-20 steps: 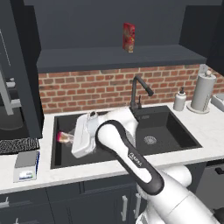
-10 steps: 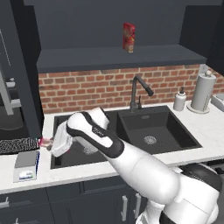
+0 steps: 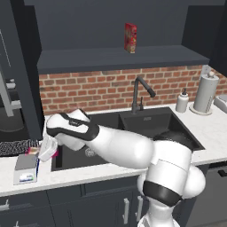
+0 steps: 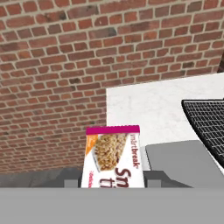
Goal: Pick the bar and place it on the digital scale for weighing, and close the cabinet.
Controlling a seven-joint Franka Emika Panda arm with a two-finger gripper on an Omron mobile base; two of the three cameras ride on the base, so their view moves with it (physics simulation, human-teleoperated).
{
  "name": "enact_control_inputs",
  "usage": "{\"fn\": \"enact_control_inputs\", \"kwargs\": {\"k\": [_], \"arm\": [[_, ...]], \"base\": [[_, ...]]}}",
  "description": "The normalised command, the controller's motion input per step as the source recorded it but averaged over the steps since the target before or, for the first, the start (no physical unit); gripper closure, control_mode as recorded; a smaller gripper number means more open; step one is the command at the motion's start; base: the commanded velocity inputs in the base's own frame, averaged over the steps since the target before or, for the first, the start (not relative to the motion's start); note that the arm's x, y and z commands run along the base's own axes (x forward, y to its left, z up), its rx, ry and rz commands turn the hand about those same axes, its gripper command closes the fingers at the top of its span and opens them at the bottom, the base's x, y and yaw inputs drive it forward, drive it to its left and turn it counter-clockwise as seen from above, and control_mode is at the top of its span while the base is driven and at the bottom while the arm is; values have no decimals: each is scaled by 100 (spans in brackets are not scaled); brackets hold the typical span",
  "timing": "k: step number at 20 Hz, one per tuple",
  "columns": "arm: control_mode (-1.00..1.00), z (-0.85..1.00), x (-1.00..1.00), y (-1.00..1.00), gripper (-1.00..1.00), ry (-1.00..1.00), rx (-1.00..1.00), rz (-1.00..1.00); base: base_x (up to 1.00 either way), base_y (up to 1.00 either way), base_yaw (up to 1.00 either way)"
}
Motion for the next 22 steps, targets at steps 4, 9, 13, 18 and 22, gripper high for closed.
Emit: {"fn": "enact_control_inputs", "kwargs": {"k": [4,9,13,18,22], "arm": [[-100,-38,25,38,100,0,-5,6],[-100,-27,22,4,100,0,0,7],[-100,-25,10,1,100,0,0,6],[-100,-14,2,34,100,0,-3,1],[-100,-2,6,32,100,0,-2,0]], "base": [[0,0,0],[0,0,0],[0,0,0],[0,0,0],[0,0,0]]}}
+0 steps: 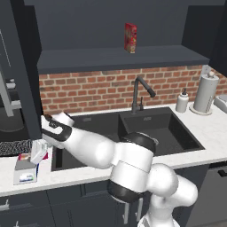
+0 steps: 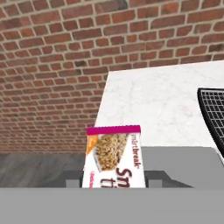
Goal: Pick the bar and place it on the digital scale for weighing, and close the cabinet.
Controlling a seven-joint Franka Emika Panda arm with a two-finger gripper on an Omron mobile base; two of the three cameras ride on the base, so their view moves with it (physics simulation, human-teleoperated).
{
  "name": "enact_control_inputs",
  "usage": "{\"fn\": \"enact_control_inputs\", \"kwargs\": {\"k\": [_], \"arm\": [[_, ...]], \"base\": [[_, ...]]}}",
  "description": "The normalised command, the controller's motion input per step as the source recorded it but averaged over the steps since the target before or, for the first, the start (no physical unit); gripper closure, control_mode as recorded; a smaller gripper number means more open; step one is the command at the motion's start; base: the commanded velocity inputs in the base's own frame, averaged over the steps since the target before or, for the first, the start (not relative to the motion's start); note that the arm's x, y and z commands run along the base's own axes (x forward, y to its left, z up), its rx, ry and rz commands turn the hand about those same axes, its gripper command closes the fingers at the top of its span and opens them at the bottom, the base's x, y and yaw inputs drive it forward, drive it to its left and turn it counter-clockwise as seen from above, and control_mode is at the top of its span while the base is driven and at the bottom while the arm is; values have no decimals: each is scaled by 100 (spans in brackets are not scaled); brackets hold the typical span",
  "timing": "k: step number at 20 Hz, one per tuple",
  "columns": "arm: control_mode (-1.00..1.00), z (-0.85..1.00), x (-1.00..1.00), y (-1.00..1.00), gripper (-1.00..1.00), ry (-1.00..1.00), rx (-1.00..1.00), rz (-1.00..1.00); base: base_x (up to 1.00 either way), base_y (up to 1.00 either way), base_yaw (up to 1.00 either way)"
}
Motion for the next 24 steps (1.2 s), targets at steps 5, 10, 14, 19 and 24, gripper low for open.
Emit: {"fn": "enact_control_inputs", "kwargs": {"k": [5,10,14,19,24], "arm": [[-100,-6,9,5,100,0,0,0],[-100,-26,1,15,100,0,-3,0],[-100,-25,1,21,100,0,-3,0],[-100,-16,9,3,100,0,0,0],[-100,-18,5,10,100,0,0,0]], "base": [[0,0,0],[0,0,0],[0,0,0],[0,0,0],[0,0,0]]}}
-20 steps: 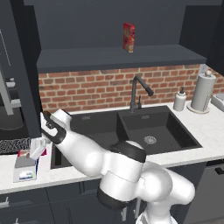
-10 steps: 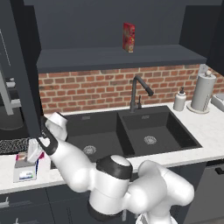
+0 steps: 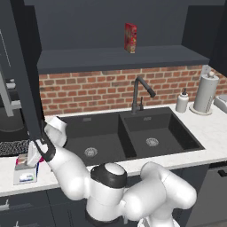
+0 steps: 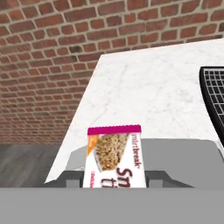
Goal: Pick the bar and place it on the digital scale for weighing, and close the cabinet.
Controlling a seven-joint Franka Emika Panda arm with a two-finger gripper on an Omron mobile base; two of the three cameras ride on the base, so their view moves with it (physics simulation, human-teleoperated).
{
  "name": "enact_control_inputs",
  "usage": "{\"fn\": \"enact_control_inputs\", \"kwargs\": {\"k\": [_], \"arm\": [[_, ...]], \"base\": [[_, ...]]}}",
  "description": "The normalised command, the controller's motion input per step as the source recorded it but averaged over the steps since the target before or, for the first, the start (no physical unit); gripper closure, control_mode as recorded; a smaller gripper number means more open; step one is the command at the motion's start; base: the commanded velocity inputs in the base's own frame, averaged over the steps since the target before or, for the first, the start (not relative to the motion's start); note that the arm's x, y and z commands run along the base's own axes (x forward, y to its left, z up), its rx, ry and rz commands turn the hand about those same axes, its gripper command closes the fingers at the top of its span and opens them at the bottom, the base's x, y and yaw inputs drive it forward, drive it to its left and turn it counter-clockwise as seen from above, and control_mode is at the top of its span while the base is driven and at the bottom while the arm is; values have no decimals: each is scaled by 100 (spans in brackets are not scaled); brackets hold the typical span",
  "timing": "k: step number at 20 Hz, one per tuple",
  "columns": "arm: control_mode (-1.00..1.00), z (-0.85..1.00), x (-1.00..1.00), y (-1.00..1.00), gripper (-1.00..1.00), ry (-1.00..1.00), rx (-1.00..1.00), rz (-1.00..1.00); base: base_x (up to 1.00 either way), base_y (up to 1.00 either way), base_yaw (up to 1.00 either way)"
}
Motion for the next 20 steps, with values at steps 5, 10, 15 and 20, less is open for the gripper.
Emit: {"fn": "enact_control_inputs", "kwargs": {"k": [5,10,15,20], "arm": [[-100,-17,4,27,100,0,-3,0],[-100,-12,13,15,100,0,0,0],[-100,-7,8,1,100,0,0,0],[-100,-8,2,1,-100,0,0,0]], "base": [[0,0,0],[0,0,0],[0,0,0],[0,0,0]]}}
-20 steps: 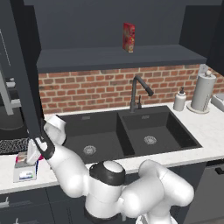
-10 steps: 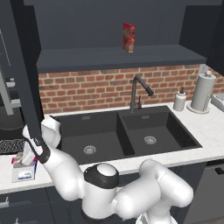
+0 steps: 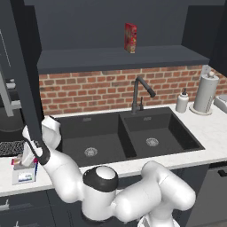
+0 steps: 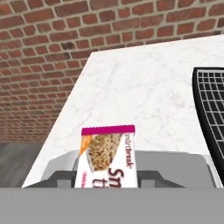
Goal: Pick the bar and place it on the digital scale for weighing, and close the cabinet.
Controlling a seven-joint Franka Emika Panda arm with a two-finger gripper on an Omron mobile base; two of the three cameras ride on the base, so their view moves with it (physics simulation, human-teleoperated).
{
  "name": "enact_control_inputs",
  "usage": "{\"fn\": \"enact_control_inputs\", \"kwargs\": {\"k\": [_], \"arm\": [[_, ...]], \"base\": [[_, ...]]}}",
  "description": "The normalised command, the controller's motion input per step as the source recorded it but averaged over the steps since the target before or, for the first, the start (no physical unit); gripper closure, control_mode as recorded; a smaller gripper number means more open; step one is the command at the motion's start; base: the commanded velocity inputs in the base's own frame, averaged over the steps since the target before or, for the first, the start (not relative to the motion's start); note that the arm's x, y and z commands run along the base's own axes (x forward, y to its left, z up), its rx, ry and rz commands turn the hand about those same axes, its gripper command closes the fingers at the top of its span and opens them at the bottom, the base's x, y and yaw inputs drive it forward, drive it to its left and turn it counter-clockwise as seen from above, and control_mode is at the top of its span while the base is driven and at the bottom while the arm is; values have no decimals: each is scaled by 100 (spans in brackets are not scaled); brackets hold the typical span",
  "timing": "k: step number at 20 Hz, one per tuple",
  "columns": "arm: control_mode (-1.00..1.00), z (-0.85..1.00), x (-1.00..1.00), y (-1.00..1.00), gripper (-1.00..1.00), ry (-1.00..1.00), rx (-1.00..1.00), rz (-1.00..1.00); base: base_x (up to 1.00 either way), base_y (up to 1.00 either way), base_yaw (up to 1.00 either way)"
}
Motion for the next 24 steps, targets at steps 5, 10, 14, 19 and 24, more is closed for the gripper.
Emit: {"fn": "enact_control_inputs", "kwargs": {"k": [5,10,14,19,24], "arm": [[-100,0,2,0,-100,0,0,0],[-100,0,0,0,-100,-2,0,0],[-100,1,-6,0,-100,-4,0,0],[-100,14,-25,-4,-100,-12,0,0],[-100,43,-39,-24,-100,-23,2,0]], "base": [[0,0,0],[0,0,0],[0,0,0],[0,0,0],[0,0,0]]}}
